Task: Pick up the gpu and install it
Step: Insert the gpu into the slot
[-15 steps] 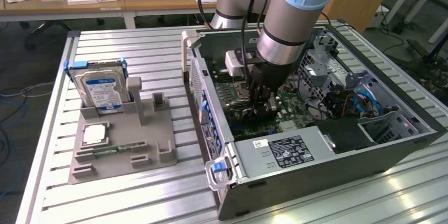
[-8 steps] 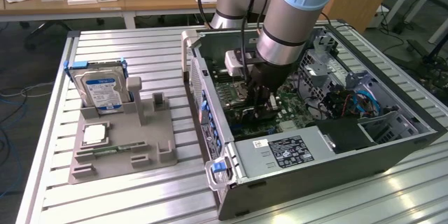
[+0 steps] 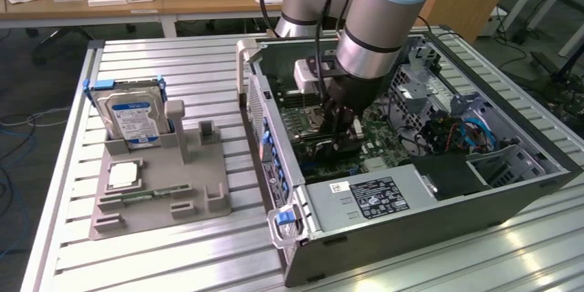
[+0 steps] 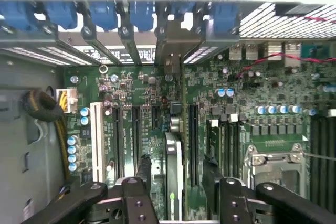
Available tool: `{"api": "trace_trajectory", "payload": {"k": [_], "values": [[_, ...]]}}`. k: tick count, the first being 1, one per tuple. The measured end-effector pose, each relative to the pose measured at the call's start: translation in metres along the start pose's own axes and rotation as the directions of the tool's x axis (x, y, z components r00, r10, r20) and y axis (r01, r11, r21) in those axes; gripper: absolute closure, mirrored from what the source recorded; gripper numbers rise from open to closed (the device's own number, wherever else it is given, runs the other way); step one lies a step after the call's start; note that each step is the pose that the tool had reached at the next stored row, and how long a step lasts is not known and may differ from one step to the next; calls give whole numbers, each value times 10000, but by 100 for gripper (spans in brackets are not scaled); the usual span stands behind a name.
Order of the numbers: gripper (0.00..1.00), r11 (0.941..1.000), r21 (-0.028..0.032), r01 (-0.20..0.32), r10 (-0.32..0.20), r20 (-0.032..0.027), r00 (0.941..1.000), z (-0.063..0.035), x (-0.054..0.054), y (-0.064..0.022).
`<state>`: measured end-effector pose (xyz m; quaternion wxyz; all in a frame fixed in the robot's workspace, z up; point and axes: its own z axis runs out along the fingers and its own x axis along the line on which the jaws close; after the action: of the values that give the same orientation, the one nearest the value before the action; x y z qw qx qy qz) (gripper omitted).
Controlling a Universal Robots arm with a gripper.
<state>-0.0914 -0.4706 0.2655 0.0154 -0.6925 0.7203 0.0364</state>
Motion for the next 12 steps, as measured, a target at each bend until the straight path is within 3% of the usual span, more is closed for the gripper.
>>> {"api": "trace_trajectory", "payload": {"k": [6, 12], "values": [[48, 10000, 1, 0, 0, 2, 10000, -235, -17, 7], [48, 10000, -4, 65, -65, -1, 10000, -368, -27, 11]]}}
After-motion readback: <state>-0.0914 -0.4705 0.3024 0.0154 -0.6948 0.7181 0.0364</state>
